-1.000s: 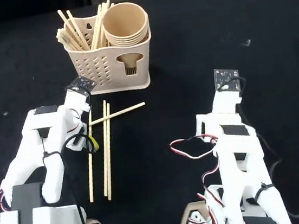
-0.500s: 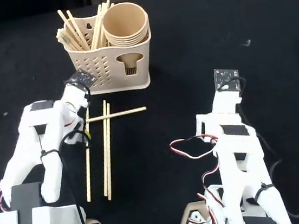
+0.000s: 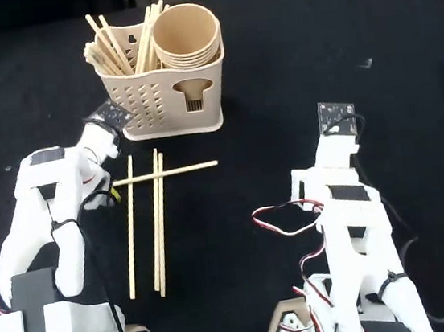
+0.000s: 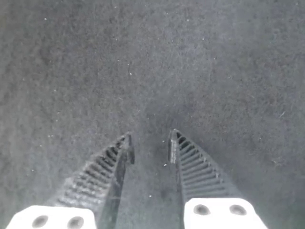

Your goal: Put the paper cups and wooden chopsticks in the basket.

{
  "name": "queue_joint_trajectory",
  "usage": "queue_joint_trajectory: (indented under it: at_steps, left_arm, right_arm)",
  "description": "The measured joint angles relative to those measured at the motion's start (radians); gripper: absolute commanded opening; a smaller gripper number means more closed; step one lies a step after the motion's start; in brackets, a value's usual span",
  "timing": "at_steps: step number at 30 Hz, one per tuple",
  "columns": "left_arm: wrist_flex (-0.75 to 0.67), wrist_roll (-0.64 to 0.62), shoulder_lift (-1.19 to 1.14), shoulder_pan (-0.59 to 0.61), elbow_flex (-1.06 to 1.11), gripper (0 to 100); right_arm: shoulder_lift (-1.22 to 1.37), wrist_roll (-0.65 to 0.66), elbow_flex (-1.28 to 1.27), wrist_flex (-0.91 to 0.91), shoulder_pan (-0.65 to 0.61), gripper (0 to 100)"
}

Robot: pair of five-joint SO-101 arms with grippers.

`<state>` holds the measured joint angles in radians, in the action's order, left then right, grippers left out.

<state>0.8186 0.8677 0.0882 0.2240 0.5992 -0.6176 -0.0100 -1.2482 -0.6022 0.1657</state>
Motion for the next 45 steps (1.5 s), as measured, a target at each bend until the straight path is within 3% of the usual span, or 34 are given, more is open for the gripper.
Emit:
queue_joint_trajectory:
  at_steps: [13,20,32,36,40,45]
  left_arm:
    - [-0.009,0.0,-0.118,0.002,-0.025,25]
    - [0.163,0.0,-0.057,-0.002,-0.032,12]
    - [0.405,0.0,0.068,-0.043,-0.032,11]
    - [0.364,0.0,0.075,-0.044,-0.032,14]
    - [0.255,0.0,0.075,-0.044,-0.032,28]
    - [0.114,0.0,0.06,-0.046,0.015,24]
  right_arm:
    - [0.0,0.0,0.0,0.0,0.0,12.8]
    - [0.0,0.0,0.0,0.0,0.0,12.8]
    - [0.0,0.0,0.0,0.0,0.0,12.8]
    - [0.0,0.0,0.0,0.0,0.0,12.8]
    - [0.0,0.0,0.0,0.0,0.0,12.8]
    - [0.0,0.0,0.0,0.0,0.0,12.8]
